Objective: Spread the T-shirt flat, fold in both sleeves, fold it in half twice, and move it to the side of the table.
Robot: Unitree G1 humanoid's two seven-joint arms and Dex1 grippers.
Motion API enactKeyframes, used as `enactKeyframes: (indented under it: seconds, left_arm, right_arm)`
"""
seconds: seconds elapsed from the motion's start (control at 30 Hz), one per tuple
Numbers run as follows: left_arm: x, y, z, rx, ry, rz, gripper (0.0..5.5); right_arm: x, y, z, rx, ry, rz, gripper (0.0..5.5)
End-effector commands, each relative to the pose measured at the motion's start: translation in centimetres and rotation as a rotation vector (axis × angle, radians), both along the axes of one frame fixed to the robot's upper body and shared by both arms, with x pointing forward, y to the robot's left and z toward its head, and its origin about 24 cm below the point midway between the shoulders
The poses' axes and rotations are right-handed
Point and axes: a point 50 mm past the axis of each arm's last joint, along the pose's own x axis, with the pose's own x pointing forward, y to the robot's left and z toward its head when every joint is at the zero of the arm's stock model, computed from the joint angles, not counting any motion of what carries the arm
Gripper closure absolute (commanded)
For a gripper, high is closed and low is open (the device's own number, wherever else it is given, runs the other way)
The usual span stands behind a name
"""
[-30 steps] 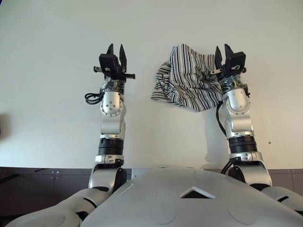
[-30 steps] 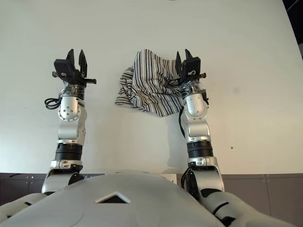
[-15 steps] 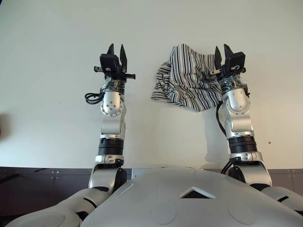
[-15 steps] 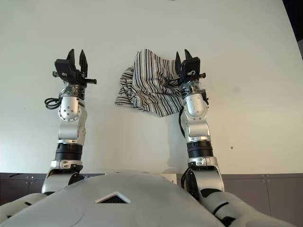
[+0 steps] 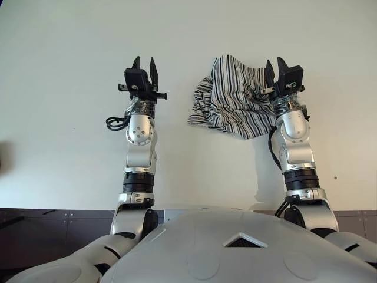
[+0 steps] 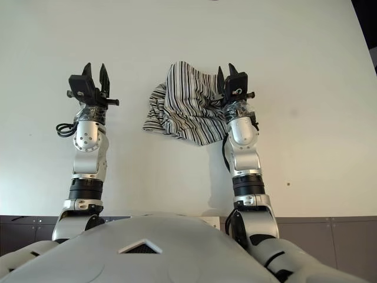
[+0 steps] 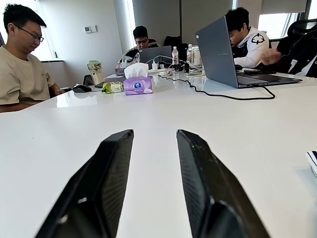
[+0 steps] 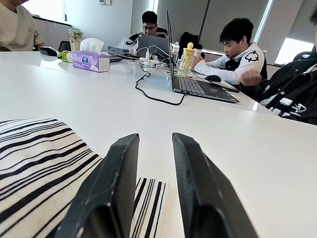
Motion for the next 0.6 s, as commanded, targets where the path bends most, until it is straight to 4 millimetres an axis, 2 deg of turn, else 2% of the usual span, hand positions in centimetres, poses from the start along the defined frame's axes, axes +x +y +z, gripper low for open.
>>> enactKeyframes:
  seconds: [0.03,0.1,0.17,0.27,0.37,0.47,0.6]
  left_arm:
    - [0.0,-2.8,1.0,0.098,-0.010,-0.246,3.64]
    - [-1.0,-4.5,0.7,0.255,0.010,-0.487,3.64]
    - [-2.1,-5.1,-0.1,0.393,0.054,-0.700,3.64]
    - [-2.8,-4.1,-0.7,0.539,0.137,-0.871,3.64]
    - [-2.8,-2.2,-1.8,0.613,0.270,-0.918,3.64]
    - [-3.7,-0.9,-3.9,0.723,0.429,-0.970,3.64]
    - [-4.9,0.3,-4.5,0.862,0.513,-1.082,3.64]
  right_arm:
    - [-1.6,1.3,2.2,-0.060,-0.021,0.341,4.27]
    - [-3.4,1.2,3.0,-0.144,0.026,0.606,4.27]
    - [-4.3,0.5,3.3,-0.239,0.082,0.758,4.27]
    - [-4.9,-0.4,3.2,-0.330,0.157,0.859,4.27]
    - [-5.1,-0.6,1.6,-0.405,0.225,0.867,4.27]
    - [-4.9,-1.0,-0.4,-0.498,0.292,0.830,4.27]
    - [-3.0,-4.2,-2.5,-0.644,0.376,0.637,4.27]
